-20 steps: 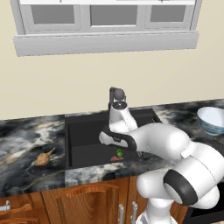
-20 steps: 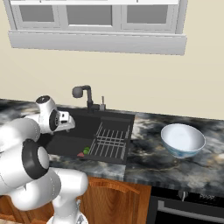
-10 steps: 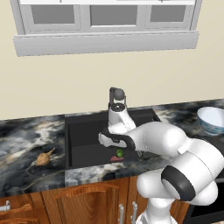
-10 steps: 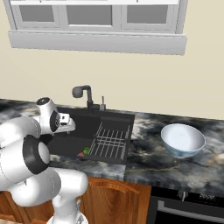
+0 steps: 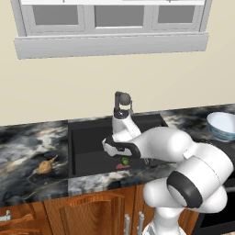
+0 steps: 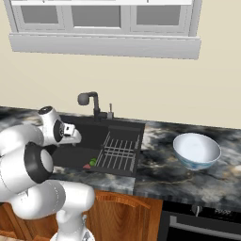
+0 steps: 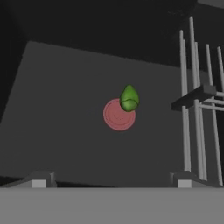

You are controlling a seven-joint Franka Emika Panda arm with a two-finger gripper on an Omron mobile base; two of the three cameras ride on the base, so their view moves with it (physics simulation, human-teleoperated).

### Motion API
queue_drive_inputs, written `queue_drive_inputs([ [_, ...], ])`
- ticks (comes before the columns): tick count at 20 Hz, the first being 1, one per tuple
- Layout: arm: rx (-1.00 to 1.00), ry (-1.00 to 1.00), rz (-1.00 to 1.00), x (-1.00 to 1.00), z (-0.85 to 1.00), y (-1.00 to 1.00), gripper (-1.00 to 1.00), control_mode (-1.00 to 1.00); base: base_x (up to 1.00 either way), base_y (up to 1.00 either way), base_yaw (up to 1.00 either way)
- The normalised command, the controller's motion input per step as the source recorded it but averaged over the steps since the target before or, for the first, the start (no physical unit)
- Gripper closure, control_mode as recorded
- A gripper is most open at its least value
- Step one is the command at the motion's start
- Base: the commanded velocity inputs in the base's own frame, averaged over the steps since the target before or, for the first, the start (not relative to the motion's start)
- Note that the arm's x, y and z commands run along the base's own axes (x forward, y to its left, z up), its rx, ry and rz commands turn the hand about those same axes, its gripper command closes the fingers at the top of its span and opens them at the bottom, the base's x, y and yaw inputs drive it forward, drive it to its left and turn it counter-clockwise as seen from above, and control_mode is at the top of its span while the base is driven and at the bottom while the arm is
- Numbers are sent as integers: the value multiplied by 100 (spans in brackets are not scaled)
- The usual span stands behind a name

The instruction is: Remove the onion and avocado from the sink. Then move the bowl and cup from the counter to the sink for washing.

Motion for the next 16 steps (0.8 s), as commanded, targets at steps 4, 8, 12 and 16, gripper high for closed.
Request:
queue_drive_inputs([
  [4, 0, 0, -1, 2, -10, -2, -100, -100, 0, 0, 0],
  [8, 0, 0, 0, 3, -11, -5, -100, -100, 0, 0, 0],
  [12, 0, 0, 0, 0, -14, -2, -100, -100, 0, 0, 0],
  [16, 0, -1, 0, 0, -14, -2, -100, -100, 0, 0, 0],
])
